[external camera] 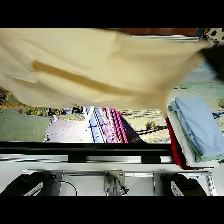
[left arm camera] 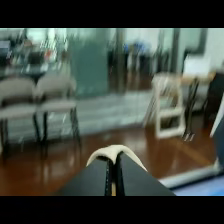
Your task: Fold the shirts.
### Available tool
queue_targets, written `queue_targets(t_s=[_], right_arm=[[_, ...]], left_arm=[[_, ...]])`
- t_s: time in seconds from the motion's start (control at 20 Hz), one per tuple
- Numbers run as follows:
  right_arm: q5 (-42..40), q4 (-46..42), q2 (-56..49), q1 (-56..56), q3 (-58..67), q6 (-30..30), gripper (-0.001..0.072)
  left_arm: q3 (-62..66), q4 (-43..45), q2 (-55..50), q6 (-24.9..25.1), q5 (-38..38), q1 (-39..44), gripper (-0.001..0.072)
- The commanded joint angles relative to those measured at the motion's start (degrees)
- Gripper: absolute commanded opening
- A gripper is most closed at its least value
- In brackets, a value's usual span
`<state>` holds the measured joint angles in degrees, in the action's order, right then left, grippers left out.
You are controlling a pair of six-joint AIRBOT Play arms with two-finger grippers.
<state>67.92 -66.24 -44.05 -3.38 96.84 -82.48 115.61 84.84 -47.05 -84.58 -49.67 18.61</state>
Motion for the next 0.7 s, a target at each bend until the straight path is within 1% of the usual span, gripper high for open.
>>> queue_targets(t_s=[0.0, 0.1, 0.15, 0.25, 0.3, 0.35, 0.5, 0.55, 0.65], right_arm=[[-6.4, -1.4, 1.3, 1.1, 11.7, -1.5, 0.0063], [-2.4, -1.4, 1.3, 1.1, 14.6, -4.4, 0.0063], [0.9, -1.5, 1.3, 1.1, 15.5, -5.8, 0.0063], [9.5, -2.6, 1.3, 1.1, 16.3, -8.1, 0.0063], [15.1, -3.8, 1.3, 1.1, 16.2, -9.4, 0.0064], [20.9, -5.1, 0.7, 1.1, 16.2, -10.7, 0.0064], [38.8, -6.4, -3.1, 1.1, 16.2, -14.9, 0.0064], [38.2, -4.8, -4.1, 1.0, 14.8, -16.5, 0.0064], [38.0, -2.3, -5.9, 1.0, 9.2, -15.9, 0.0064]], left_arm=[[0.1, -4.3, 6.4, -1.2, 2.8, 0.0, 0.0036], [0.1, -3.7, 8.8, -1.2, -1.3, 0.0, 0.0035], [0.1, -3.6, 9.8, -1.2, -4.0, 0.0, 0.0035], [0.1, -2.9, 11.0, -1.2, -8.5, 0.0, 0.0035], [0.1, -1.6, 11.1, -1.3, -10.5, 0.0, 0.0035], [0.1, 0.7, 11.1, -1.3, -12.2, 0.0, 0.0035], [-3.3, 12.9, 10.6, -1.2, -17.8, 0.0, 0.0036], [-6.1, 15.8, 10.4, -1.2, -19.5, 0.0, 0.0036], [-13.8, 16.8, 9.8, -1.2, -19.9, 0.0, 0.0036]])
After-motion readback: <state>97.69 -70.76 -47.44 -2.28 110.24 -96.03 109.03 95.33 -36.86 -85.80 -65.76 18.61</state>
